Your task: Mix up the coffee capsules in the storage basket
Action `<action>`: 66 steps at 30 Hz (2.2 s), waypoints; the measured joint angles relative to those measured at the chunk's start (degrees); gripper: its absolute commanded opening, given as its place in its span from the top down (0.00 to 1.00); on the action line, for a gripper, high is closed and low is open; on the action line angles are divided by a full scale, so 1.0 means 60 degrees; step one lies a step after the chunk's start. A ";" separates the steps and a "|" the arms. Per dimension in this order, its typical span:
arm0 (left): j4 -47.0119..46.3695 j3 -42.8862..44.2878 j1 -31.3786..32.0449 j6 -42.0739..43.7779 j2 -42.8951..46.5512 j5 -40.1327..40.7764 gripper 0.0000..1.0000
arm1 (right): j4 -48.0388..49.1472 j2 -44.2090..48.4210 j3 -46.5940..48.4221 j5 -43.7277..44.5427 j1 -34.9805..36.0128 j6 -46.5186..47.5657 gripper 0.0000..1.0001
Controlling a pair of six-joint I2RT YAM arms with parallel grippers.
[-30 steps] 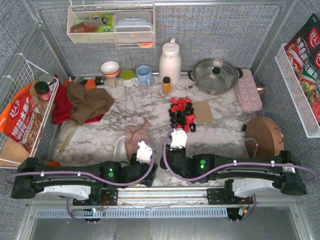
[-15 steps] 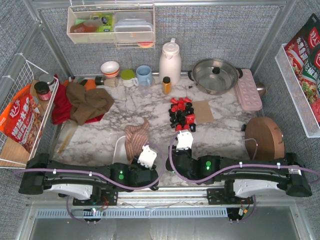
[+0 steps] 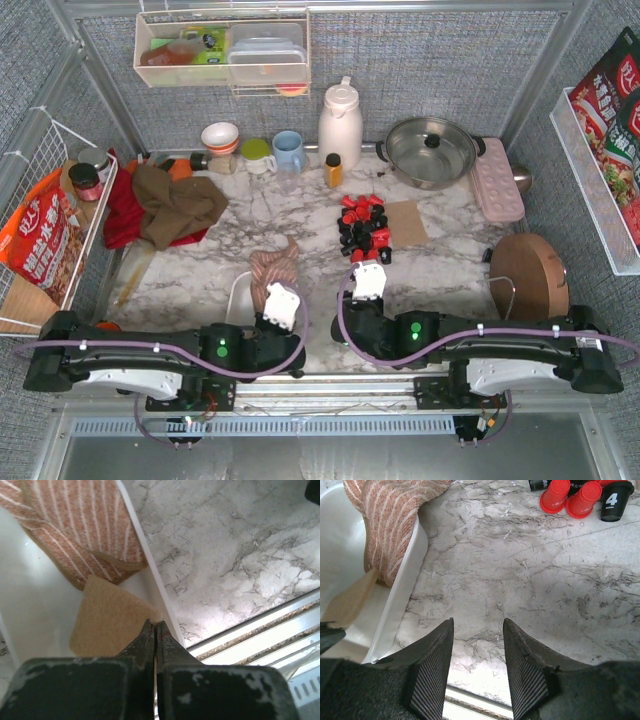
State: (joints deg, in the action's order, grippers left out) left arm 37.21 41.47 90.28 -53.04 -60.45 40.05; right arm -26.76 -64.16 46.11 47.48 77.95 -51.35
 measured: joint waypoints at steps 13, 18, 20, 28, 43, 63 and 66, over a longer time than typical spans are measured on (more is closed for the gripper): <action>0.1814 0.1942 -0.0073 -0.0594 0.1639 0.1880 1.00 | -0.0029 0.0106 0.0000 0.0073 -0.0066 0.0015 0.51; 0.2025 0.2648 -0.0652 0.0087 0.2572 0.2951 1.00 | -0.0058 0.0164 0.0000 0.0117 -0.0120 0.0091 0.51; 0.1789 0.2794 -0.1093 0.0834 0.2725 0.3344 1.00 | -0.0058 0.0160 0.0000 0.0117 -0.0189 0.0157 0.51; -0.1741 0.2149 -0.5799 0.4787 0.1770 0.2047 1.00 | 0.0080 0.0160 -0.0055 0.0109 -0.0437 0.0430 0.51; -0.6404 0.5151 -1.0754 0.7308 -0.5479 -0.2320 1.00 | 0.0135 0.0667 -0.0619 -0.0237 -0.0539 0.1155 0.50; -0.4503 0.8174 -1.1034 0.6808 -0.7901 -0.2565 0.21 | -0.0947 0.3282 -0.1508 -0.0029 -0.1009 0.1421 0.48; -0.4481 0.7151 -1.0797 0.6419 -0.6375 -0.2769 0.17 | -0.1067 0.3231 -0.1453 -0.0040 -0.1060 0.1657 0.47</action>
State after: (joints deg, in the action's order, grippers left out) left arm 10.33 84.38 25.50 -14.52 -98.70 23.44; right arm -33.17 -44.77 37.39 47.24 71.59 -41.41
